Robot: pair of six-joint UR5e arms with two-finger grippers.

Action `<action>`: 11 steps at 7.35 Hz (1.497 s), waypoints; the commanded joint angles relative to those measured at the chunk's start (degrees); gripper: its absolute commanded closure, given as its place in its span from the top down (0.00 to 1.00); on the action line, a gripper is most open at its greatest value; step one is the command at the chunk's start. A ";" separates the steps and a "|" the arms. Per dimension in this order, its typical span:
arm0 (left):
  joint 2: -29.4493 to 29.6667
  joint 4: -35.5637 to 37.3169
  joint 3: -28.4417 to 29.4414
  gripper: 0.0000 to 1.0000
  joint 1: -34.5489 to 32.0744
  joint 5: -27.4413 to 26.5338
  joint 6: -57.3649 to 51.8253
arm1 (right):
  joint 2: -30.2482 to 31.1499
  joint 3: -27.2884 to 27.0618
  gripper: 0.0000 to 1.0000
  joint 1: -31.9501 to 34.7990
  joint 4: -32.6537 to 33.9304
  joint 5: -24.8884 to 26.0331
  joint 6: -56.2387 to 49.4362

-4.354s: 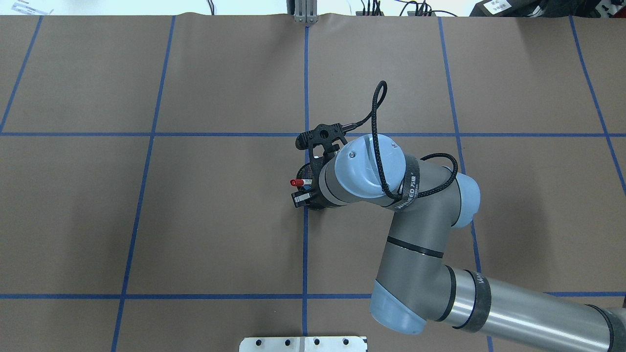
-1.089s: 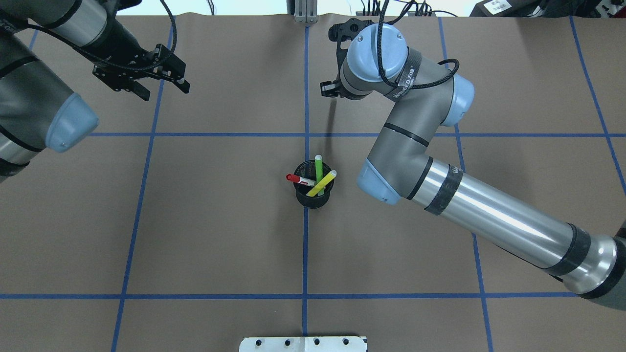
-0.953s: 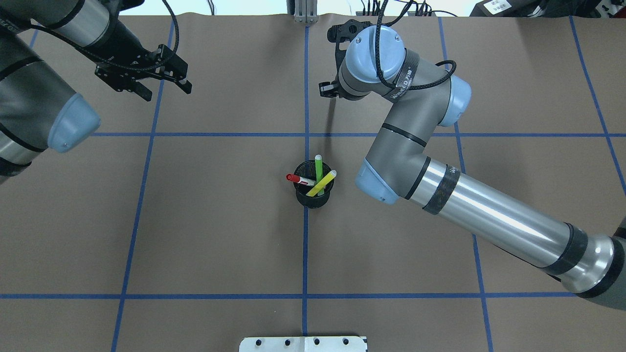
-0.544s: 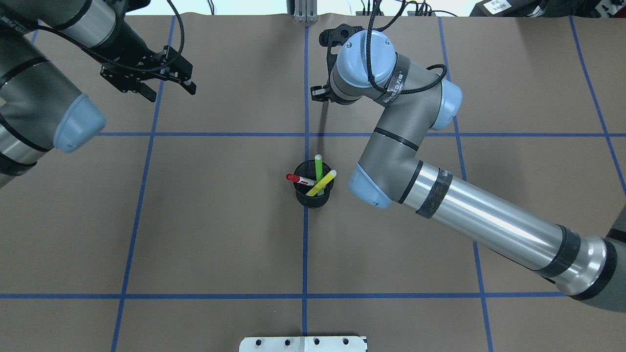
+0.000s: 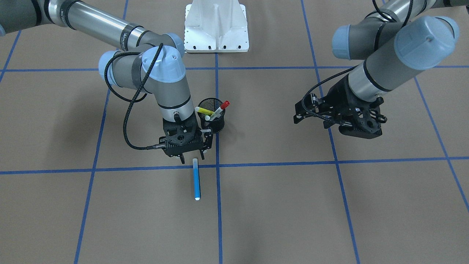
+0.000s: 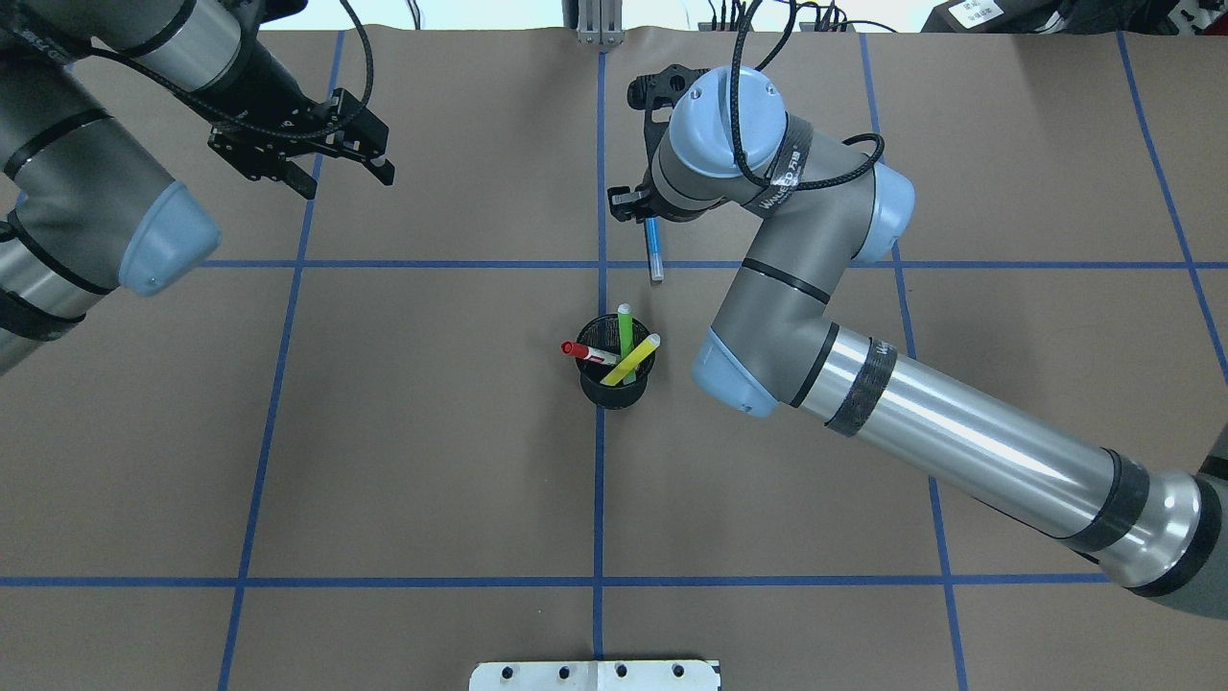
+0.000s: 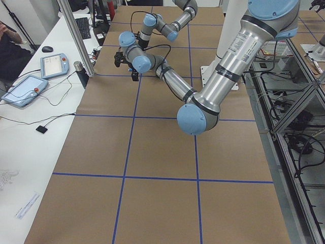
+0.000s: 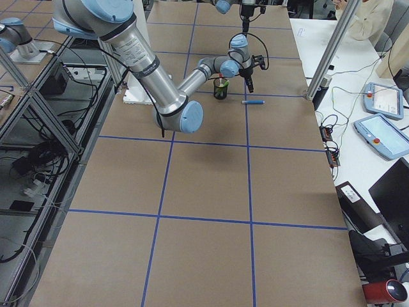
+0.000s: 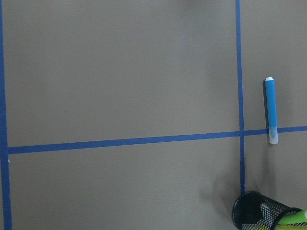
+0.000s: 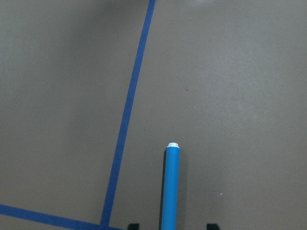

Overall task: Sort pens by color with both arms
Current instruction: 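Lay the blue marker on the table beyond the cup while the left arm approaches, then lower the left gripper onto the red-capped white marker in the cup and grasp it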

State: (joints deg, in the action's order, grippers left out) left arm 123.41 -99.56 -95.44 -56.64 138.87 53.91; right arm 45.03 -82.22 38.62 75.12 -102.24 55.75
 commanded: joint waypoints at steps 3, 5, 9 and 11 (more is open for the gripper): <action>6.92 -0.11 6.66 1.00 5.30 0.09 3.14 | 6.13 -16.89 0.93 5.05 21.38 -11.31 -2.38; 6.93 -3.94 9.29 0.99 7.50 0.44 2.78 | 6.13 -18.24 0.97 6.37 26.46 -10.62 -3.72; 7.37 -12.46 11.24 0.95 13.21 4.83 7.41 | 5.95 -19.12 0.97 7.70 29.91 -7.98 -3.80; 8.68 -14.69 12.64 0.94 15.94 4.31 9.37 | 5.95 -18.86 0.97 7.70 29.91 -7.02 -3.98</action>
State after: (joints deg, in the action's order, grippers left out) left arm 131.08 -112.80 -83.84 -42.18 143.38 62.14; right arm 51.00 -101.24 46.29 104.96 -110.07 51.87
